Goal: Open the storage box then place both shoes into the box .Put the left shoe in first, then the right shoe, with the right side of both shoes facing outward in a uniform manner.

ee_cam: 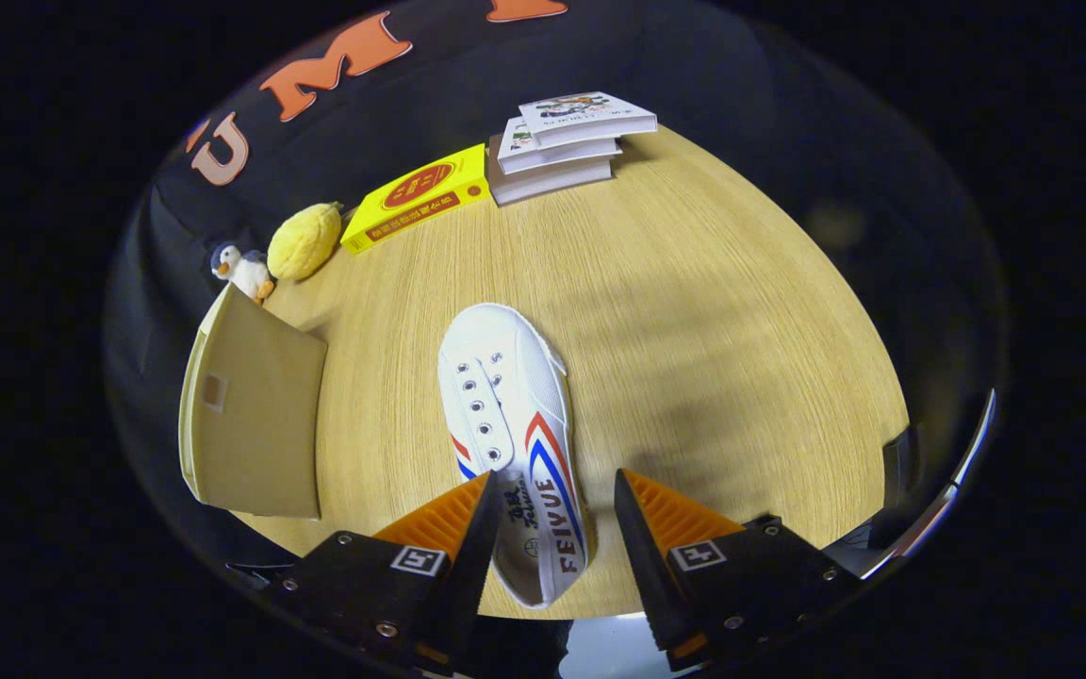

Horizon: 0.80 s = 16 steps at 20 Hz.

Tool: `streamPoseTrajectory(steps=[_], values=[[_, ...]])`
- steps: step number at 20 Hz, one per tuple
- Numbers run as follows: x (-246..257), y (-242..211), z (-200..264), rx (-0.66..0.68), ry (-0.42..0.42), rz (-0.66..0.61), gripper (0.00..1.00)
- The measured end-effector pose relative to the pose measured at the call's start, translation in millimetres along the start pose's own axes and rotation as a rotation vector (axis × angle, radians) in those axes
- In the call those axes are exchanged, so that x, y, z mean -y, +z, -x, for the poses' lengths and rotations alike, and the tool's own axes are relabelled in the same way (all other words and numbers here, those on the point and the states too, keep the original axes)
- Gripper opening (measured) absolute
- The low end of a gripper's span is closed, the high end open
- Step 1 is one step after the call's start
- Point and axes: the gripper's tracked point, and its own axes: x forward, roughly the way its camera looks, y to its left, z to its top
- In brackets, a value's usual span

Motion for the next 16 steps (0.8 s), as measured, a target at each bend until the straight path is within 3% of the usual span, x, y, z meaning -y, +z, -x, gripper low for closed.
streamPoseTrajectory(steps=[2, 4, 5, 7, 11, 14, 16], values=[[-2, -3, -12, -0.020, 0.002, 0.011, 0.66], [-3, -7, -24, -0.038, -0.002, 0.028, 0.57], [-5, -7, -26, -0.041, 0.003, 0.034, 0.47], [-5, -6, -28, -0.034, 0.022, 0.046, 0.41], [-2, -5, -28, 0.002, 0.019, 0.023, 0.37], [4, -1, -26, 0.029, 0.037, -0.089, 0.07], [-9, -5, -23, 0.050, 0.130, -0.209, 0.00]])
